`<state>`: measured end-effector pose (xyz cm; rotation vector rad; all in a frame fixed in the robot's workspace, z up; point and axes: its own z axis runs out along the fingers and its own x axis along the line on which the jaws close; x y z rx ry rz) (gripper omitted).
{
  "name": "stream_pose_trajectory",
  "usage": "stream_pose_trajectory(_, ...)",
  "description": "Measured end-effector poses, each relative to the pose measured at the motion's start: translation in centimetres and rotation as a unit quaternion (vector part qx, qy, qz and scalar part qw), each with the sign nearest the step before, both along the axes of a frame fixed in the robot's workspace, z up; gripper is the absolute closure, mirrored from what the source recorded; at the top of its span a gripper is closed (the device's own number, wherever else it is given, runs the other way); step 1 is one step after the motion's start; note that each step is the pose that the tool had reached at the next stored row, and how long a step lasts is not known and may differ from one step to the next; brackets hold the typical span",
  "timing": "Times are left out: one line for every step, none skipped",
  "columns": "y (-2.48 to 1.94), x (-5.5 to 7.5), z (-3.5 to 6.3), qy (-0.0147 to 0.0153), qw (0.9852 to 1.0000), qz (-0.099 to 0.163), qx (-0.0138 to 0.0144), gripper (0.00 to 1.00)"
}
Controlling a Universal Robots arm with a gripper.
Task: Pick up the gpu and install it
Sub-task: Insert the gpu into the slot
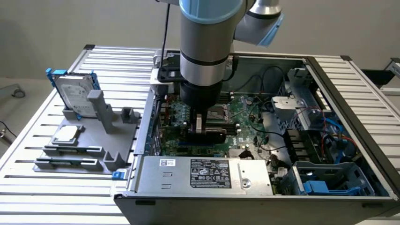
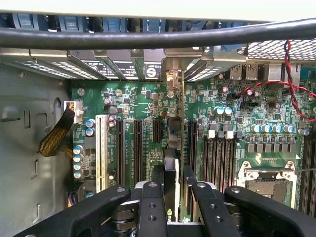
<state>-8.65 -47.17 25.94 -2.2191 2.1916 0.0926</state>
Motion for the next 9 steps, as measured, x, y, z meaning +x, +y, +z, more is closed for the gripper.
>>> stream_pose_trajectory(0.0, 0.0, 0.0, 0.0, 1.0, 0.0, 0.0002, 0.74)
stream_pose_trajectory(0.0, 0.0, 0.0, 0.0, 1.0, 0.0, 0.0002, 0.74)
stream_pose_trajectory(-0.01, 0.0, 0.0, 0.0, 1.0, 0.0, 0.0003, 0.74)
stream_pose_trajectory(-0.02, 0.0, 0.0, 0.0, 1.0, 0.0, 0.0003, 0.74)
stream_pose_trajectory(-0.05, 0.0, -0.01, 0.0, 1.0, 0.0, 0.0003, 0.74)
stream_pose_trajectory(-0.06, 0.0, -0.02, 0.0, 1.0, 0.0, 0.0004, 0.74)
stream_pose_trajectory(-0.08, 0.0, -0.04, 0.0, 1.0, 0.0, 0.0003, 0.74)
stream_pose_trajectory(-0.1, 0.0, -0.06, 0.0, 1.0, 0.0, 0.0004, 0.74)
stream_pose_trajectory(-0.12, 0.0, -0.08, 0.0, 1.0, 0.0, 0.0004, 0.74)
